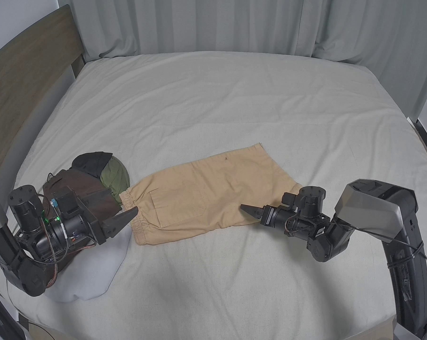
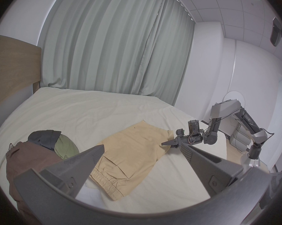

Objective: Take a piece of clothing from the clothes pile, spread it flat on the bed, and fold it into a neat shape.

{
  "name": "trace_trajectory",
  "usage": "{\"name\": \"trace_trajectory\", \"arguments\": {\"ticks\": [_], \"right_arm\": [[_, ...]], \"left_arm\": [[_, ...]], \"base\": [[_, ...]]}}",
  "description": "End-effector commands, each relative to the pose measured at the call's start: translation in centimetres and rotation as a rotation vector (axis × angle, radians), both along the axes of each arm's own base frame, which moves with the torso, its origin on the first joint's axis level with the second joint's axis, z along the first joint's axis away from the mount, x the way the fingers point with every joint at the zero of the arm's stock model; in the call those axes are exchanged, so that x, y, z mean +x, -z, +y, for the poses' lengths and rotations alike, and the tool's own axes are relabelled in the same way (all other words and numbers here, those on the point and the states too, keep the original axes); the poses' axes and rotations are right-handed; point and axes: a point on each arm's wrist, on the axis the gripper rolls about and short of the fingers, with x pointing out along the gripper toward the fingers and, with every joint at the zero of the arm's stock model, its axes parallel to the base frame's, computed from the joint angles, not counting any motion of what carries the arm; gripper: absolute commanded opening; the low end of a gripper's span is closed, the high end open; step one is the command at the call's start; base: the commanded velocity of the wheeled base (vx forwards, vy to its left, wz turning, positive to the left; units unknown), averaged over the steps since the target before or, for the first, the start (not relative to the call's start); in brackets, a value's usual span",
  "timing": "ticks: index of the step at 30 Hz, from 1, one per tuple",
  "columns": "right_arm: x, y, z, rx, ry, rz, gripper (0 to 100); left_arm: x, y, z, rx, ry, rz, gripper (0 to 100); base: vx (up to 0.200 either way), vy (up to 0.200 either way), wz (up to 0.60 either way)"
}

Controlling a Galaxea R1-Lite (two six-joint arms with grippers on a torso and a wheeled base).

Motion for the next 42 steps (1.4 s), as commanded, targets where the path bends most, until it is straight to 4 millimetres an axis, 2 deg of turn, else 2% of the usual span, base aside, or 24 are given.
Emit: {"name": "trace_trajectory", "arguments": {"ticks": [1,17,20,37,42], "right_arm": [[0.1,0.5,0.0,-0.004,0.008,0.003,0],[-0.2,0.7,-0.2,0.001,0.017,0.016,0],[-0.7,0.8,-0.4,-0.006,0.017,0.035,0],[-3.9,-1.2,-1.6,-0.023,0.017,0.065,0],[-5.6,-1.5,-2.3,-0.040,0.018,0.078,0]], "left_arm": [[0.1,0.0,0.0,-0.002,0.000,0.000,100],[0.3,-0.3,-0.3,-0.039,0.008,0.013,100],[0.3,-0.4,-0.3,-0.050,0.008,0.018,100],[0.4,-0.3,-0.3,-0.084,0.002,0.045,100],[0.3,-0.3,-0.3,-0.085,0.002,0.049,100]], "base": [[0.000,0.000,0.00],[0.000,0.000,0.00],[0.000,0.000,0.00],[0.000,0.000,0.00],[0.000,0.000,0.00]]}}
